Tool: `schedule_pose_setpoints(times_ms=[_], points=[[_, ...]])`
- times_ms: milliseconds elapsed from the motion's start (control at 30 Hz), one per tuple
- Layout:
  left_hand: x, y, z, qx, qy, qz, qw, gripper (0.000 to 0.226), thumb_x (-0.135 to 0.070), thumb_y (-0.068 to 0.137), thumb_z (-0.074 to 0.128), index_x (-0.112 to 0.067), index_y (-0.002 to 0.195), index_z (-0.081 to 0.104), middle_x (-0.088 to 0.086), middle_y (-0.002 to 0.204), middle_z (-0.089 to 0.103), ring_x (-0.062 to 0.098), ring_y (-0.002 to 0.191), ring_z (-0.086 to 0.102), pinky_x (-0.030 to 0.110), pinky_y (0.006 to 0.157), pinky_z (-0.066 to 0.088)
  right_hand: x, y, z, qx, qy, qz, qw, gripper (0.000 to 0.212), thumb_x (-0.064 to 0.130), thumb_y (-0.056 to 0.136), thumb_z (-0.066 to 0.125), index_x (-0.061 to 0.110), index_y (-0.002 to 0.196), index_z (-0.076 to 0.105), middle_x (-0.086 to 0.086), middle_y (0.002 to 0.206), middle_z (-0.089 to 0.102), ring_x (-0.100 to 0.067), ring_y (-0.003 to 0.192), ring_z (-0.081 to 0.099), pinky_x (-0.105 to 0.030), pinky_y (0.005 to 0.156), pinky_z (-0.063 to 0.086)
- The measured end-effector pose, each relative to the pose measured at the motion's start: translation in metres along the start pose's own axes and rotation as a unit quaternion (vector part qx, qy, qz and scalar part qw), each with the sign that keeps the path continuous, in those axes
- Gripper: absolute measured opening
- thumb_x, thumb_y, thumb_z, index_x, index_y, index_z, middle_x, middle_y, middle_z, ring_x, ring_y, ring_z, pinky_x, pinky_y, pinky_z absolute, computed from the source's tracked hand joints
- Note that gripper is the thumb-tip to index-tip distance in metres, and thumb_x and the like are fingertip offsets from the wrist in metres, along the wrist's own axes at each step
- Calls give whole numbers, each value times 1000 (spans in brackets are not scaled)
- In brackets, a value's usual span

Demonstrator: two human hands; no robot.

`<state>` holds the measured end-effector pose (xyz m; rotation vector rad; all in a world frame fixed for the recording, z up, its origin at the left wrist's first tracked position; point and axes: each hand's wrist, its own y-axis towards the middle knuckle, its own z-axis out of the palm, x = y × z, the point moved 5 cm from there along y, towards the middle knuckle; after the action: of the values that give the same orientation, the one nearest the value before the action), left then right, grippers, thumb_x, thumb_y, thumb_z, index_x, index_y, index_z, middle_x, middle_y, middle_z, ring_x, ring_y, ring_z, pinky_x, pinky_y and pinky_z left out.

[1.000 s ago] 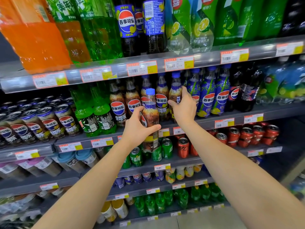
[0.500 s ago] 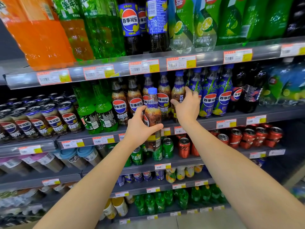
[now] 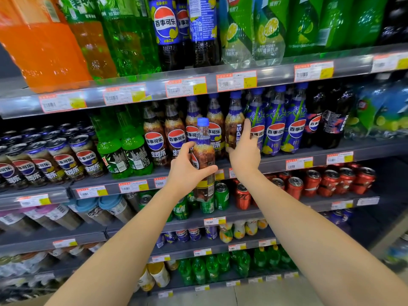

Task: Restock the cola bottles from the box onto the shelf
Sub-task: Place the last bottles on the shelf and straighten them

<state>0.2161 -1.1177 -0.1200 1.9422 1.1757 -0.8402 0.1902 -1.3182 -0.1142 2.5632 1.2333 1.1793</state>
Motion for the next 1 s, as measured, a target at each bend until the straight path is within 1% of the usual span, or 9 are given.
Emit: schedule_pose_setpoints(times_ms=[133,300,400,500,633,700,767,867,1000], points=[[1,1,3,0,-4,8,1000,101,-62,61,88,-41,145,36,-11,138,59,14,130,55,47,107,51,-1,0,3,-11,5,9,1000,99,23,90,74,29,161,4,-23,137,50,-37,96,66,-35,67,40],[1,3,6,-2,-10,14,1000,99,-59,63,90,-40,145,37,-11,136,61,12,127,57,46,106,52,-6,3,6,-22,6,-2,1000,95,25,93,70,29,161,5,-21,140,48,-37,97,65,-34,68,38],[2,3,7,-3,-13,17,1000,100,-59,63,90,-41,145,37,-11,136,61,12,127,57,45,106,52,-7,4,8,-30,3,-7,1000,88,27,93,71,24,160,14,-20,139,49,-38,99,65,-37,67,40],[0,2,6,-2,-14,23,1000,99,-56,65,91,-39,147,37,-12,137,60,10,127,57,43,107,52,-10,4,10,-36,5,-5,999,80,30,89,74,18,153,27,-18,136,52,-38,105,64,-45,72,50],[-3,2,5,-11,-9,29,999,94,-47,70,92,-36,147,39,-19,124,57,9,124,56,38,106,50,-12,4,14,-33,8,-14,999,69,30,89,75,7,143,39,-18,132,53,-38,118,55,-47,79,51],[-2,2,5,-13,-6,30,999,93,-48,69,91,-37,146,39,-20,122,56,10,125,55,39,106,50,-13,4,16,-33,19,-7,999,65,29,89,74,4,140,42,-18,133,52,-37,121,52,-45,84,51],[-1,3,5,-11,-5,28,1000,94,-48,69,92,-38,146,39,-21,122,55,9,125,55,38,106,50,-13,5,18,-38,28,-4,999,59,28,89,74,3,135,46,-18,131,52,-37,120,54,-45,86,51],[2,5,6,-11,-6,26,1000,95,-50,68,91,-39,146,38,-21,123,55,9,126,55,38,106,50,-12,8,18,-40,35,0,999,49,26,90,73,3,126,51,-17,127,54,-37,115,57,-44,84,51],[0,5,6,-12,-12,22,1000,95,-43,71,92,-33,148,39,-22,121,55,3,119,55,26,99,47,-9,11,15,-36,26,-1,999,43,24,93,69,4,127,52,-16,129,54,-35,113,60,-43,84,51]])
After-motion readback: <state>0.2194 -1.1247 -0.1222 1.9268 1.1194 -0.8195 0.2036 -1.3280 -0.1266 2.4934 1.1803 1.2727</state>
